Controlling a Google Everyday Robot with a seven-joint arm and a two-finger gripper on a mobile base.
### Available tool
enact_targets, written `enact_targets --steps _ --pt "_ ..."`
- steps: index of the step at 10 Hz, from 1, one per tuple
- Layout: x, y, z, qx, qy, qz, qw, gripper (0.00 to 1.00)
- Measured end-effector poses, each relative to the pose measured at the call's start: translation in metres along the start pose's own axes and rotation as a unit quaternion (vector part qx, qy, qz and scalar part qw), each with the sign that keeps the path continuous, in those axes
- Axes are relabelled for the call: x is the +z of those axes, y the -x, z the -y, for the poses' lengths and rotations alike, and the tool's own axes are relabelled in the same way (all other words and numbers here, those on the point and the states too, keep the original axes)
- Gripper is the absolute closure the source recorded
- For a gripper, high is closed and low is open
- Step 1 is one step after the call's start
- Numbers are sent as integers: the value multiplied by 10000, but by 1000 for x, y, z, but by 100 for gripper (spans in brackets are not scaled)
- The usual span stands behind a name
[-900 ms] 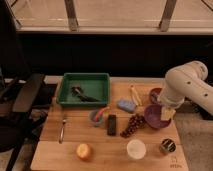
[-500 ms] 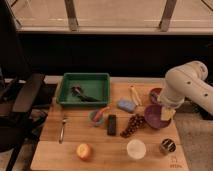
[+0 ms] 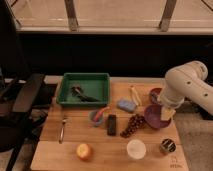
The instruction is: Place grapes in tray
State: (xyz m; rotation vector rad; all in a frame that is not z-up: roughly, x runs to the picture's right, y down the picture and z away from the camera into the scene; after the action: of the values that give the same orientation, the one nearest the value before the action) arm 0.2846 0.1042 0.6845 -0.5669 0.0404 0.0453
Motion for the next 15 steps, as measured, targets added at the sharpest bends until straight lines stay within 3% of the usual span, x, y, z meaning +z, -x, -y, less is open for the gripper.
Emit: enact_targets --steps 10,11,12,15 --pt "-1 -1 0 -6 -10 8 10000 35" --pt "-1 1 0 -42 -17 65 10000 35" --pt "-4 7 1 -122 -19 289 9995 35" --pt "-4 55 2 -491 73 761 9959 35"
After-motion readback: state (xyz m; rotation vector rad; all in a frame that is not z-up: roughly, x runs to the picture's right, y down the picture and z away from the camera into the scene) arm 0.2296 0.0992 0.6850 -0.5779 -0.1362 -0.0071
